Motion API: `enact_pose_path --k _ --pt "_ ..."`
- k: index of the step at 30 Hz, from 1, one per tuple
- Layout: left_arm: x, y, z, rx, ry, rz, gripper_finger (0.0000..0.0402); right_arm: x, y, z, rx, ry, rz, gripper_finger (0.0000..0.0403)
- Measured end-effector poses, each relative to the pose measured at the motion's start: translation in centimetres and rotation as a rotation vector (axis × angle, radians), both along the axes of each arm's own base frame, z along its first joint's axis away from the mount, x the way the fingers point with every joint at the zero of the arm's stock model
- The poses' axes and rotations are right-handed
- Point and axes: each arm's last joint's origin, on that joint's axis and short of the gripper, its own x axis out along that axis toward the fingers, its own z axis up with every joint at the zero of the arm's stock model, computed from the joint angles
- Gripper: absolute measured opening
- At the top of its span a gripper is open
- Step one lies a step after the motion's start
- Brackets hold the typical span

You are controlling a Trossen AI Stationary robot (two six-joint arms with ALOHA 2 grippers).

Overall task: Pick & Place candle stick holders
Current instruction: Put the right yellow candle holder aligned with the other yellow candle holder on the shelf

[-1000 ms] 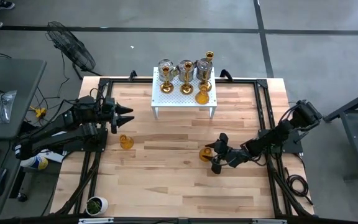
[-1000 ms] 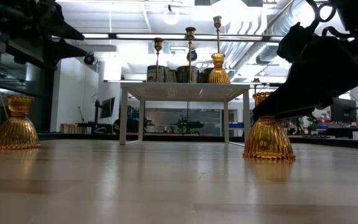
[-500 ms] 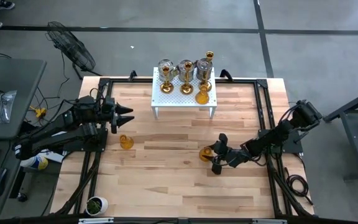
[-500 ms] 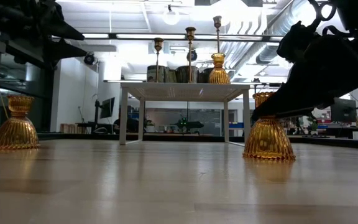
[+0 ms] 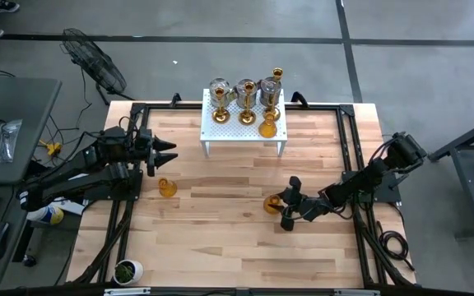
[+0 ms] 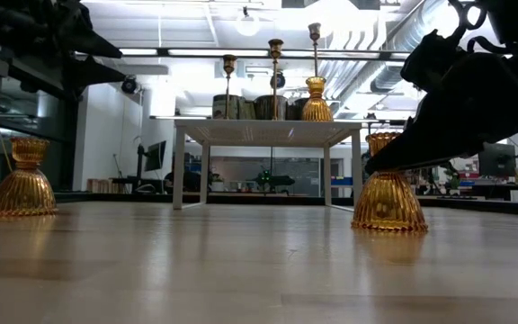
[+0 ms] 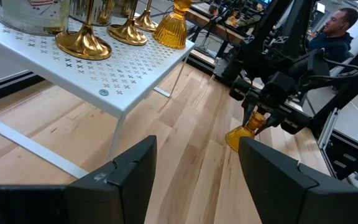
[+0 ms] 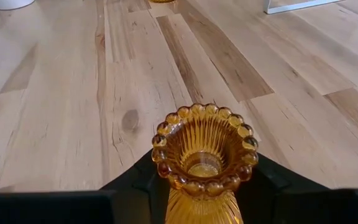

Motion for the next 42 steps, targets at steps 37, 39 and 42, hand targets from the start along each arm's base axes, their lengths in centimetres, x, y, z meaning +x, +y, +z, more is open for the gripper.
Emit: enact_pose_path --k 37,39,42 --pt "0.0 0.0 0.0 0.000 0.000 0.000 0.0223 9.6 -3.7 10.5 0.053 0.009 -0.236 0.0122" --pt "0.0 0.0 0.0 0.000 0.000 0.000 0.0223 10.2 -4.6 11.9 0.047 0.008 -0.277 0.0122" --pt "0.0 0.0 0.0 0.000 0.000 0.000 0.0223 10.9 -6.1 13.7 0.034 0.013 -0.337 0.0122"
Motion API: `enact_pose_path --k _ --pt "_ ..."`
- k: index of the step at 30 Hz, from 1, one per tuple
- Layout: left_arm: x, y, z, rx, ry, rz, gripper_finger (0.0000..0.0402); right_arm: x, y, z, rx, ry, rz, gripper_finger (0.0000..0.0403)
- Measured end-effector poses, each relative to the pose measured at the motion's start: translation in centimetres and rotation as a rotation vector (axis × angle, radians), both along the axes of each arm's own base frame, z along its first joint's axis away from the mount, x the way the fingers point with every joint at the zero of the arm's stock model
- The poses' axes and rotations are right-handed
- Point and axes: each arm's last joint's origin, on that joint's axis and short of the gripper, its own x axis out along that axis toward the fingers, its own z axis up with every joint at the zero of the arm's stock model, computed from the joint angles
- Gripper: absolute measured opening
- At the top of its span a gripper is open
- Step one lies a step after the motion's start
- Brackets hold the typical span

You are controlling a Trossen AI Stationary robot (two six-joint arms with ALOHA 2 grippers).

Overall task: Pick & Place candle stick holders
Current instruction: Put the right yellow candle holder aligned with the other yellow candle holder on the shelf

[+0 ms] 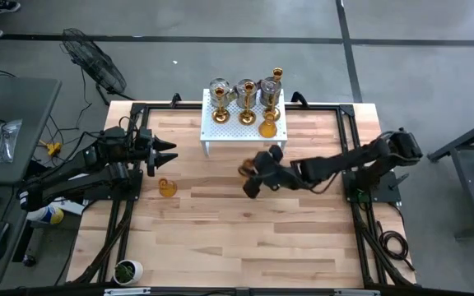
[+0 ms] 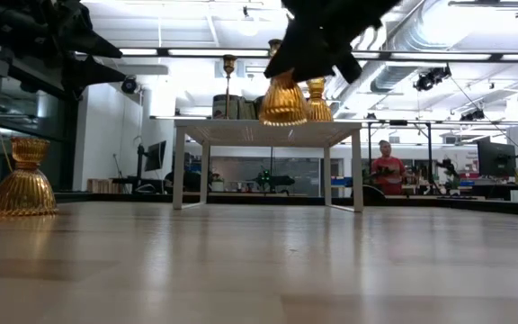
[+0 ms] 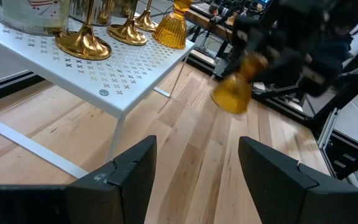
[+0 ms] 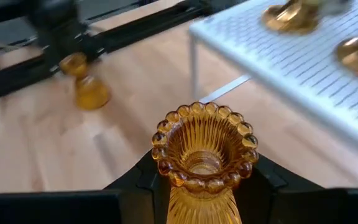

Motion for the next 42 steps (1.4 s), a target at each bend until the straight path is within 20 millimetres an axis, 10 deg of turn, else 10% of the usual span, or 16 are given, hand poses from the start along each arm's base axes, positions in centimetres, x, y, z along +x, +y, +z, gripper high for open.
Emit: enact_pose_path --k 20,42 --pt "0.0 0.0 0.0 0.000 -0.001 0.000 0.0223 5.0 -5.8 5.2 -0.032 -0.033 -0.213 0.0123" --pt "0.0 0.0 0.0 0.000 0.000 0.000 0.0223 6.0 -10.2 3.5 -0.040 -0.018 -0.312 0.0123"
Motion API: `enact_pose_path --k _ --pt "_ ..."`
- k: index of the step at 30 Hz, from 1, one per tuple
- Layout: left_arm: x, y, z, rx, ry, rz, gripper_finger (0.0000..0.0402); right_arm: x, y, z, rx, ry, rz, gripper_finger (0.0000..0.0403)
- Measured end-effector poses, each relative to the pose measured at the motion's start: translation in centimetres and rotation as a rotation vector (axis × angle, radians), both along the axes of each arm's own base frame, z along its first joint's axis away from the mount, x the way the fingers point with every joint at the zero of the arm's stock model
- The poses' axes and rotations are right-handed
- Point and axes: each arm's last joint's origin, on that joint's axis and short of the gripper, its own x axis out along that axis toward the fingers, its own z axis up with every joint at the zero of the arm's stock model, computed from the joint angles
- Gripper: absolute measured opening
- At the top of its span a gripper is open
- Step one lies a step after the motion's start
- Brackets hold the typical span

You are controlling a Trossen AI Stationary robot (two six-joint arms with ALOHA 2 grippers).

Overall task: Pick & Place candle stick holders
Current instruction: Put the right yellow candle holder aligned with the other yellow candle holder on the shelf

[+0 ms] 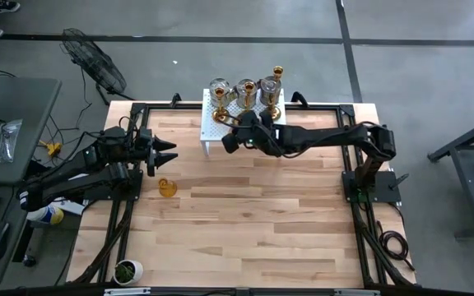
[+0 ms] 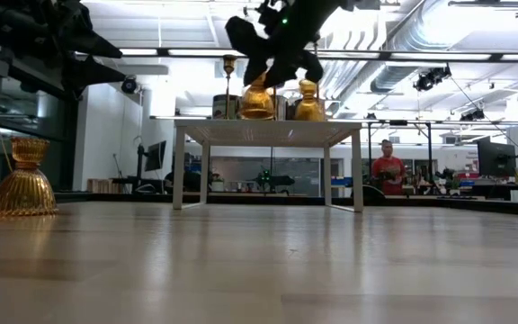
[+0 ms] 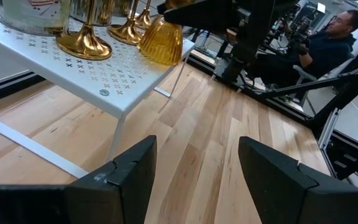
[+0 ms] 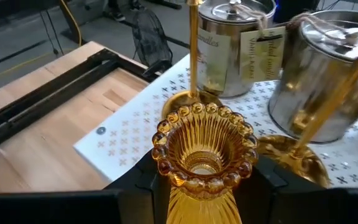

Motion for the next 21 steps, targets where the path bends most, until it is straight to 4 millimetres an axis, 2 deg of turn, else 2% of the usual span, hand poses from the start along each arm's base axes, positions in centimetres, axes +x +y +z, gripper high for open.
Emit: enact_pose_path --k 21 --pt "0.00 0.00 0.00 0.000 0.000 0.000 0.0223 -0.08 -0.39 -0.52 0.013 0.002 -0.056 0.0129"
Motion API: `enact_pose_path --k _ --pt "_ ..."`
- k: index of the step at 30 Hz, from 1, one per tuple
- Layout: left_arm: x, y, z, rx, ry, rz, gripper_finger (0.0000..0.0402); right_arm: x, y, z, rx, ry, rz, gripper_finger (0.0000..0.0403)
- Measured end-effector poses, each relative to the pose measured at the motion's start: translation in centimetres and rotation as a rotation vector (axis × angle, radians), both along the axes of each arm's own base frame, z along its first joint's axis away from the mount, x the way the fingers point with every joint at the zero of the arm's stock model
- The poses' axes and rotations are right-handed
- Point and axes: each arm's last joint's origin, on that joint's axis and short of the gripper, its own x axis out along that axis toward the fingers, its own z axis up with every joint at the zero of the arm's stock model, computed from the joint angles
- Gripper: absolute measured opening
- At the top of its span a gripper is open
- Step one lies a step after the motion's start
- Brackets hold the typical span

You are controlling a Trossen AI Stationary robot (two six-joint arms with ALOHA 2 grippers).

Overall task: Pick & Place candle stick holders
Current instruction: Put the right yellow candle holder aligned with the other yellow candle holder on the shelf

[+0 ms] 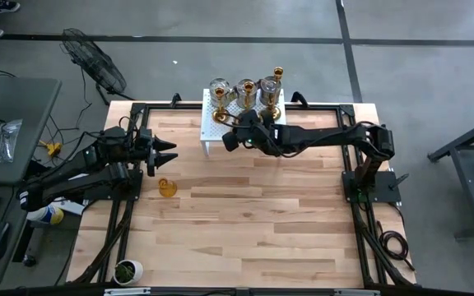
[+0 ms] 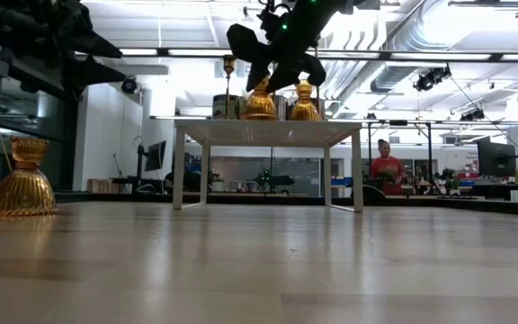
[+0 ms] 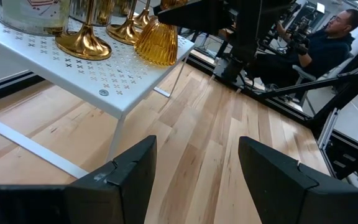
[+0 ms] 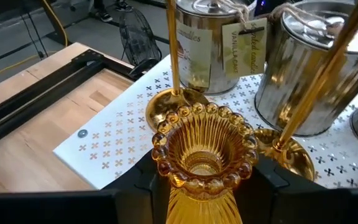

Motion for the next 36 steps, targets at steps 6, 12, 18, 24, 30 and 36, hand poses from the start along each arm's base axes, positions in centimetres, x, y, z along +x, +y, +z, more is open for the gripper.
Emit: enact_pose_path --k 6,12,18,24,30,36 --pt "0.0 0.0 0.0 0.000 0.000 0.000 0.0223 0.1 0.0 -0.4 0.030 -0.032 -0.047 0.0129" --pt "0.0 0.0 0.0 0.000 0.000 0.000 0.0223 0.2 -0.1 -0.8 0.019 -0.032 -0.081 0.0130" --pt "0.0 0.0 0.0 0.000 0.000 0.000 0.0223 0.4 0.0 -1.0 0.027 -0.068 -0.120 0.0130" --pt "0.0 0.0 0.0 0.000 0.000 0.000 0.0223 0.3 0.2 -1.0 -0.002 -0.055 -0.153 0.0130" --pt "0.0 0.0 0.0 0.000 0.000 0.000 0.0223 0.5 0.1 -1.4 -0.008 -0.048 -0.158 0.0130" --pt "0.0 0.0 0.0 0.000 0.000 0.000 0.0223 0.4 0.1 -1.4 -0.014 -0.046 -0.165 0.0130"
